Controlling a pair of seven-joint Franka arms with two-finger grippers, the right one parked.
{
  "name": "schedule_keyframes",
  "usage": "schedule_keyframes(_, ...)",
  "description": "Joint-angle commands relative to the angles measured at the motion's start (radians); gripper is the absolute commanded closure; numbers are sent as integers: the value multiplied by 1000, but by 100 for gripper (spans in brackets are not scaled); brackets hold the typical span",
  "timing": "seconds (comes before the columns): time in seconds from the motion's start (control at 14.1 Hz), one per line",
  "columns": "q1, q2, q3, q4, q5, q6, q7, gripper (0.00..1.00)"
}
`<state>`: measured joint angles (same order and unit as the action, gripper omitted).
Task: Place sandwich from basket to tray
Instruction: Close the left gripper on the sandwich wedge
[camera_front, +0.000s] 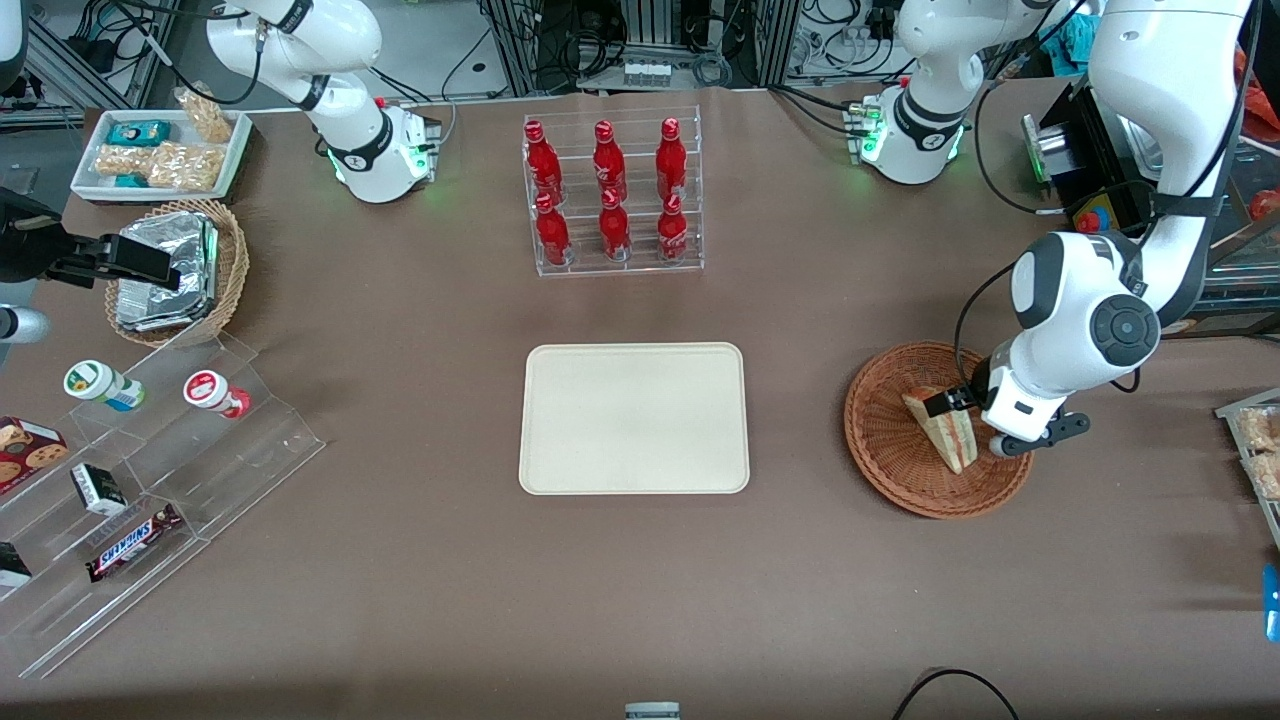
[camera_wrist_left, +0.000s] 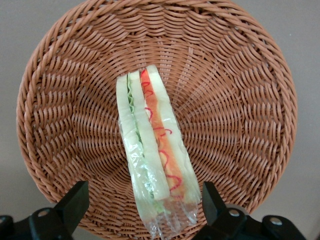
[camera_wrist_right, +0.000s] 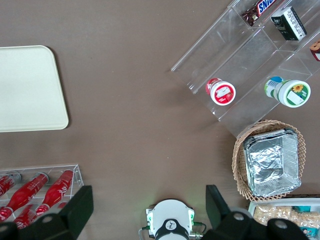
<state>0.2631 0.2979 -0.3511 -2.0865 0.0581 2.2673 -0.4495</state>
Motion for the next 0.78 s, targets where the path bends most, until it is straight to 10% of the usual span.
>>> schedule_keyframes(0.0,4,21,-9,12,-7,21,-125,0)
schedule_keyframes(0.43,1,98,-9,14,-1,138,-209,1)
schedule_keyframes(0.64,5,106,-8,13,-1,132,-227,84)
schedule_keyframes(0.71,7,107,-8,16,3,121,-222,90)
